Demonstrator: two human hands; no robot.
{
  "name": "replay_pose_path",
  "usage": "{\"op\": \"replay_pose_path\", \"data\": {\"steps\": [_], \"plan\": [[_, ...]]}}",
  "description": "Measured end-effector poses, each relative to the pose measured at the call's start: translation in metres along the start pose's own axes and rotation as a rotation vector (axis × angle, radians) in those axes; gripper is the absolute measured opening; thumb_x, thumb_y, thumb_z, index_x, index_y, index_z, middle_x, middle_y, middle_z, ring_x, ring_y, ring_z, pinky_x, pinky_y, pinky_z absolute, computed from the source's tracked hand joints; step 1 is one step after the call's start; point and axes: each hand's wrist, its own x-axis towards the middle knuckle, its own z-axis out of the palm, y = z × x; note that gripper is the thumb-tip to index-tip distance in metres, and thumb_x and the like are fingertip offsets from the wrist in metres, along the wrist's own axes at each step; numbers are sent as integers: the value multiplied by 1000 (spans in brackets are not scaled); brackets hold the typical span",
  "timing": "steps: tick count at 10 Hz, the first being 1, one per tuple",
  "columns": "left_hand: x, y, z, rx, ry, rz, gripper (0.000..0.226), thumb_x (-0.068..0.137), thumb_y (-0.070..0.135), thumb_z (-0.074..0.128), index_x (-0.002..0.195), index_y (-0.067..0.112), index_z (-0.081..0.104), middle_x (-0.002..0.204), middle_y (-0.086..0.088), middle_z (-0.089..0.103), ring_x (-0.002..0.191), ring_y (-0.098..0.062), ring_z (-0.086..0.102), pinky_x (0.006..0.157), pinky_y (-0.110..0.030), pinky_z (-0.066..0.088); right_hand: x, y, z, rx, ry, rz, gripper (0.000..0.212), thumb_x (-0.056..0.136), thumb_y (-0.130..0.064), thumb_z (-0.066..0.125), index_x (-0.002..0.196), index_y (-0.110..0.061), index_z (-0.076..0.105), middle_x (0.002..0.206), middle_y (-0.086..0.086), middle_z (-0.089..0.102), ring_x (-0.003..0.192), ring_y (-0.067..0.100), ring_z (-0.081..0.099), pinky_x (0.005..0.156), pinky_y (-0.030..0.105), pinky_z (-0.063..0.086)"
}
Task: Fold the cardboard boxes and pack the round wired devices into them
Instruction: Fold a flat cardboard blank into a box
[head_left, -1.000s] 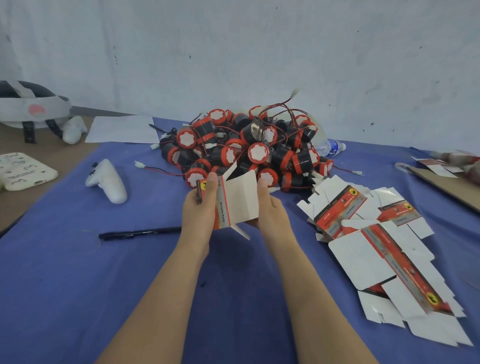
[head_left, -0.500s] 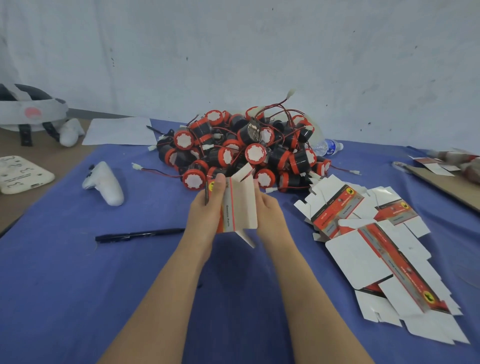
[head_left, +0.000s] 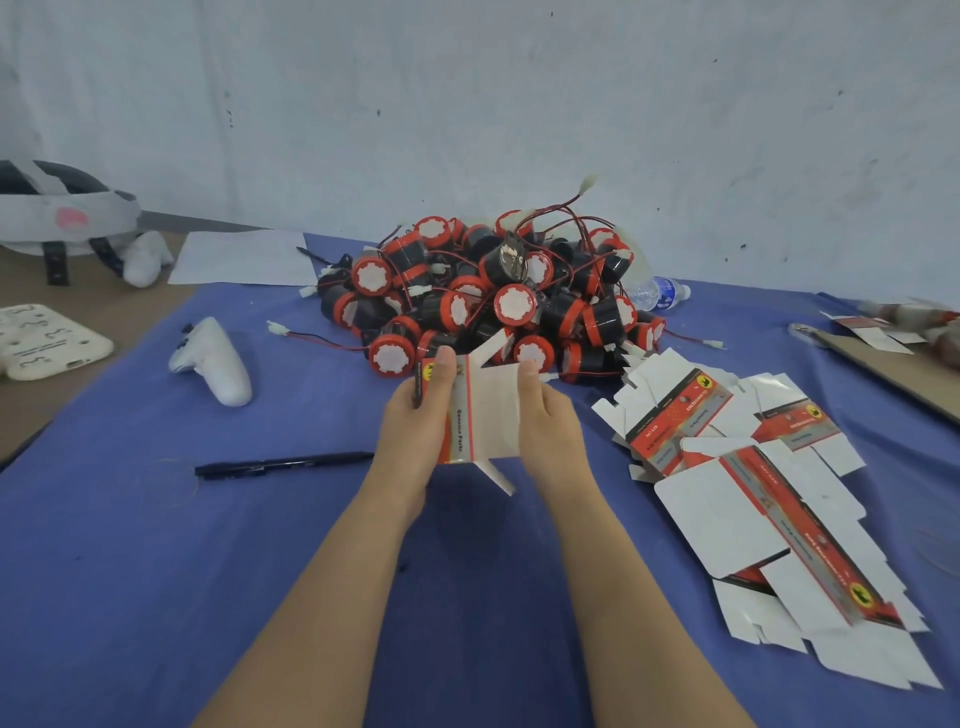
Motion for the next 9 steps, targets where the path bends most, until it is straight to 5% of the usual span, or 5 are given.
{"op": "replay_pose_path", "data": {"steps": [2, 4, 6, 8, 9], "plan": [[-6, 5, -4, -518, -408, -126, 55, 78, 67, 53, 113, 29, 72, 116, -1, 70, 104, -19, 68, 77, -33, 57, -15, -10, 1, 190, -196, 230, 43, 101, -41, 40, 95, -8, 66, 68, -8, 60, 56, 1, 57, 51, 12, 46], [-2, 2, -1, -634, -429, -197, 51, 74, 63, 58, 106, 27, 75, 111, -1, 72, 102, -21, 69, 82, -36, 58, -17, -13, 13, 191, -182, 341, 32, 104, -23, 33, 76, -19, 47, 79, -3, 50, 71, 8, 48, 79, 28, 44], [0, 2, 2, -657, -175, -28, 60, 85, 65, 42, 124, 24, 61, 119, -2, 69, 105, -18, 68, 76, -32, 58, -15, -11, 9, 647, -104, 475, 51, 92, -61, 44, 79, -13, 57, 59, 3, 56, 39, 12, 43, 38, 19, 35], [6, -7, -1, 47, 145, 335, 23, 103, 34, 38, 123, 27, 46, 133, 4, 48, 123, -8, 48, 99, -27, 44, -14, -19, 7, 675, -123, 431, 66, 84, -63, 52, 121, -7, 53, 111, 30, 62, 86, 43, 63, 72, 36, 58], [4, -16, 0, 359, 173, 436, 17, 96, 14, 52, 112, 22, 54, 124, 9, 49, 113, 10, 47, 88, -2, 37, -12, -12, 1, 257, 54, 213, 49, 95, -38, 53, 139, -19, 42, 116, 1, 56, 91, 7, 57, 75, 19, 49]]}}
